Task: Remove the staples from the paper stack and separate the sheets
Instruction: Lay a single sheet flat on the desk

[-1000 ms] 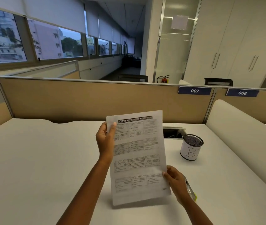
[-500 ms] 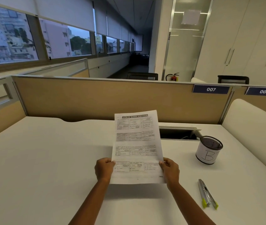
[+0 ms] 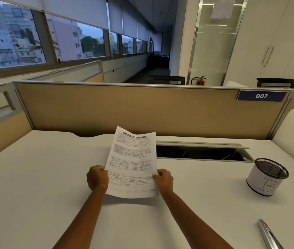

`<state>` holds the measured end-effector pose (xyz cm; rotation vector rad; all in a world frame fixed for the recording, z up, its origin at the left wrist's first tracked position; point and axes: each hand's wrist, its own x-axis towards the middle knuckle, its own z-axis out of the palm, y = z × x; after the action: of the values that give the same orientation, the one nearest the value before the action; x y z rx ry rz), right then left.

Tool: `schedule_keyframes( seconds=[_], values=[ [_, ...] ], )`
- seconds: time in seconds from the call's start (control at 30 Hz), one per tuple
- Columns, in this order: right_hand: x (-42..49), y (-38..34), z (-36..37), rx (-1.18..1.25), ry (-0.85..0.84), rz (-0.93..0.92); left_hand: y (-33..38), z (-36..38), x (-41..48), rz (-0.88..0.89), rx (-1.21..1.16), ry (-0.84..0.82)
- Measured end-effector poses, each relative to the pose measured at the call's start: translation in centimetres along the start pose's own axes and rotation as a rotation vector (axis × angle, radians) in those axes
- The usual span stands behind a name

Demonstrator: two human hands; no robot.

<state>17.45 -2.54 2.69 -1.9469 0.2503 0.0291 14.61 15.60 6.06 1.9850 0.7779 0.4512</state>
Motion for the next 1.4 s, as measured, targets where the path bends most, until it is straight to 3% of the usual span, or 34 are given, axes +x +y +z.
schedule_keyframes(
  seconds=[0.4, 0.83, 1.17, 1.4],
  values=[
    [4.5, 0.2, 5.3, -0.145, -0.064, -0.007, -2.7, 1.7, 6.5, 0.025, 0.126, 0.017],
    [5.7, 0.4, 6.9, -0.524, -0.015, -0.141, -4.8, 3.4, 8.6, 0.108, 0.209, 0.040],
    [5.2, 0.4, 6.5, -0.584, -0.035, -0.181, -4.8, 3.9, 8.3, 0.151, 0.341, -0.063],
    [4.7, 1.3, 4.6, -0.508, -0.076, -0.191, -4.7, 3.9, 5.5, 0.235, 0.575, -0.134]
  ],
)
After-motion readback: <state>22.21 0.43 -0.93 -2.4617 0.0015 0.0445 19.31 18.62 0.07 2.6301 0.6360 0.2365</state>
